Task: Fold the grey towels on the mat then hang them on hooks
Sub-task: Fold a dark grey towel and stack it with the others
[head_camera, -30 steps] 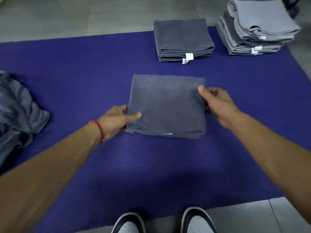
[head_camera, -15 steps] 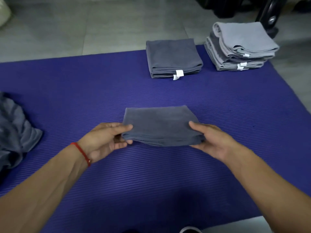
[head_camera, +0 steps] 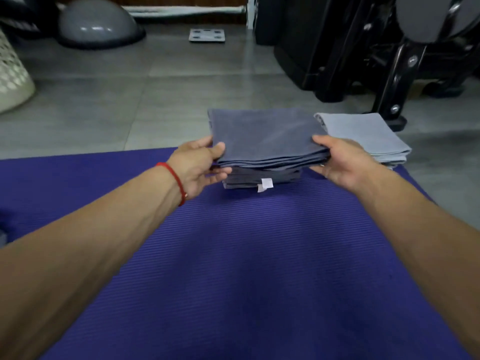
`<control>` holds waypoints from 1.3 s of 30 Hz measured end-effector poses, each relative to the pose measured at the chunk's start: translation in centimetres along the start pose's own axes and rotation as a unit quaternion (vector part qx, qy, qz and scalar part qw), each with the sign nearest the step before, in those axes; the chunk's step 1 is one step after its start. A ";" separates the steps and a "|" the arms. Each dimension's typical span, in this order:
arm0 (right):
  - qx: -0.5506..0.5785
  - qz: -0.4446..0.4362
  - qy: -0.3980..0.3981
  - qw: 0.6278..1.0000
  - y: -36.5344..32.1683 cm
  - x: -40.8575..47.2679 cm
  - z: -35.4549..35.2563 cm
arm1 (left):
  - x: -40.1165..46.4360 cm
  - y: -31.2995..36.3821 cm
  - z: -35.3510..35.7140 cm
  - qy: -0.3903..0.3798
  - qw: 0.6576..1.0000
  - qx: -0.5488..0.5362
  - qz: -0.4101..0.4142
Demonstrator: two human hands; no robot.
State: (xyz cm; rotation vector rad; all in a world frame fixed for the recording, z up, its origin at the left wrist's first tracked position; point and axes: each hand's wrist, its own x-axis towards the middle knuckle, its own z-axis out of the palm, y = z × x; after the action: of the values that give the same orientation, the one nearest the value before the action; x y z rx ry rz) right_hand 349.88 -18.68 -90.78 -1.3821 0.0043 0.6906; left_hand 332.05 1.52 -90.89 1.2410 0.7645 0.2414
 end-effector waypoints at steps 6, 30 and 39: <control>-0.317 0.067 0.035 0.945 9.3 2.9 -2.5 | 3.5 -10.0 -4.4 0.103 0.943 0.315 0.034; -0.728 -0.315 -0.506 0.339 15.1 -15.0 19.4 | -19.4 -18.1 -38.7 0.333 0.692 0.626 -0.135; -0.711 -0.192 -0.527 0.424 20.5 -15.2 15.6 | -13.4 -13.6 -39.2 0.392 0.782 0.443 -0.197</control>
State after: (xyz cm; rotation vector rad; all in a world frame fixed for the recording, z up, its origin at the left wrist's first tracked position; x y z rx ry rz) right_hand 322.38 -11.00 -99.71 -2.0201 -2.3787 1.0772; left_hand 293.94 19.27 -102.67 1.8279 2.0045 0.0217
